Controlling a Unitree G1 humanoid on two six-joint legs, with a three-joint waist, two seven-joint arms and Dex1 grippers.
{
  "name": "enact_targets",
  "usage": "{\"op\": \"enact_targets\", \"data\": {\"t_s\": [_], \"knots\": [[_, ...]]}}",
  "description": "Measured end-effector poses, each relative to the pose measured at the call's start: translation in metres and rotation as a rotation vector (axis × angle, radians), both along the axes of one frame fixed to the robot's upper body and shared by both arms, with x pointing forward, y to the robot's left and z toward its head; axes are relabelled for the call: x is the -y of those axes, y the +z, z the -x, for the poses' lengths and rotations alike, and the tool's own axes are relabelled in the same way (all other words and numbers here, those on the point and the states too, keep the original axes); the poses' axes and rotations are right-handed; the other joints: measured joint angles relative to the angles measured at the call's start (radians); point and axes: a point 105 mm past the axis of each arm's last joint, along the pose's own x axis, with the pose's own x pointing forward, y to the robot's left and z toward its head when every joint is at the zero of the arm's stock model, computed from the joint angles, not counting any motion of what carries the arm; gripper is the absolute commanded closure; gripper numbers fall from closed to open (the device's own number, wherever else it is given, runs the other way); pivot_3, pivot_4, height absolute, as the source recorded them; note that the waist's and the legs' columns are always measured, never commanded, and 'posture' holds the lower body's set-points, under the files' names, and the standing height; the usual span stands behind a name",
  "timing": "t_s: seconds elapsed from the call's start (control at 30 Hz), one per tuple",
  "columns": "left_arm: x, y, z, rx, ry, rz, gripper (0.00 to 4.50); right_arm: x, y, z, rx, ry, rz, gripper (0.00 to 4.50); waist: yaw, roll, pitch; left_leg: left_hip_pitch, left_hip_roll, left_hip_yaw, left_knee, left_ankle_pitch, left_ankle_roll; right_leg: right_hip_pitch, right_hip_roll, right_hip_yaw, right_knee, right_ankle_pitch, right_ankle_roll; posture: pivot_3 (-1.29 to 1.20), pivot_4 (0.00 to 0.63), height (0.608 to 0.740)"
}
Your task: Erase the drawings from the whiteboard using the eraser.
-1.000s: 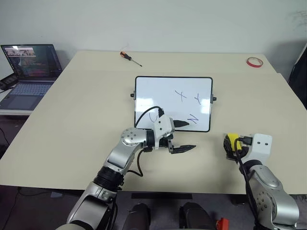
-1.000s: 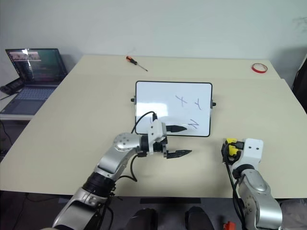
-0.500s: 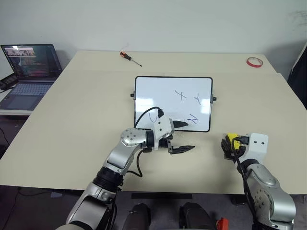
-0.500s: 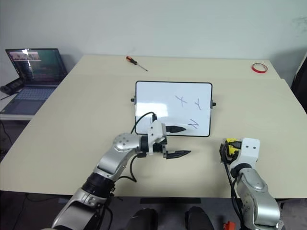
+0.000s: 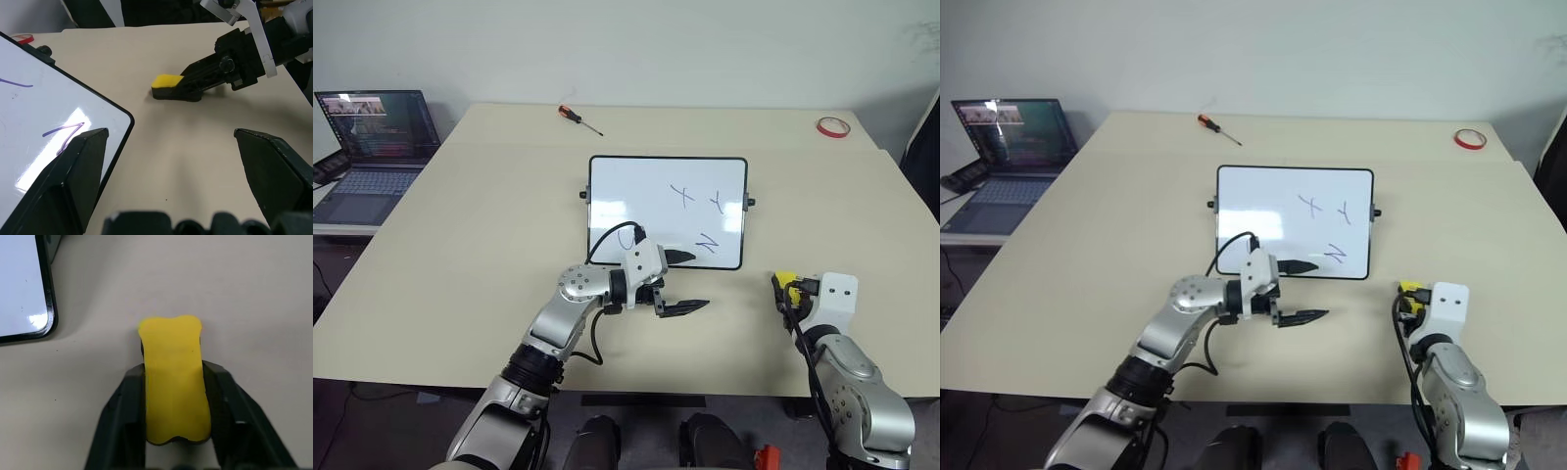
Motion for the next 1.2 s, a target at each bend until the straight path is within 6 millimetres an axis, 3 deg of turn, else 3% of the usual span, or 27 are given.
{"op": "enact_targets", "data": {"t_s": [0.4,0.57,0.77,0.9,1.1,1.2], "knots": [[0.002,0.002,-0.002,0.018,0.025,0.008,0.0,0.007,0.006,-0.001,0.025,-0.018,0.044,3.36,0.0,0.0,0.0,0.0,0.0,0.0,0.0,0.0,0.0,0.0,0.0,0.0,0.0,0.0,0.0,0.0,0.15,0.74],[-0.003,0.009,-0.015,0.114,0.152,0.036,0.0,0.01,0.021,-0.008,0.106,-0.023,0.088,3.36,0.0,0.0,0.0,0.0,0.0,0.0,0.0,0.0,0.0,0.0,0.0,0.0,0.0,0.0,0.0,0.0,0.15,0.74],[-0.032,0.01,-0.045,0.167,0.447,0.066,0.0,0.013,0.042,-0.024,0.224,-0.012,0.158,3.36,0.0,0.0,0.0,0.0,-0.001,0.0,0.0,0.0,0.0,0.0,0.0,0.0,0.0,0.0,0.0,0.0,0.15,0.74],[-0.038,0.002,-0.048,0.152,0.508,0.062,0.0,0.002,0.055,-0.037,0.29,0.05,0.212,3.36,0.0,0.0,0.0,-0.001,0.0,0.0,0.0,0.0,0.0,-0.001,0.0,0.0,0.0,0.0,0.0,0.0,0.15,0.74],[-0.04,0.002,-0.05,0.164,0.528,0.057,0.0,-0.005,0.053,-0.05,0.295,0.08,0.213,3.36,0.001,0.0,0.0,-0.001,-0.001,0.0,0.0,0.0,0.0,-0.001,-0.001,0.0,0.0,0.0,0.001,0.0,0.15,0.74],[-0.035,0.005,-0.051,0.174,0.523,0.065,0.0,-0.018,0.068,-0.068,0.352,0.124,0.218,3.36,-0.005,0.0,0.0,0.0,-0.001,0.001,0.001,0.0,0.0,-0.001,-0.001,0.0,0.001,0.001,0.001,0.0,0.15,0.74]]}}
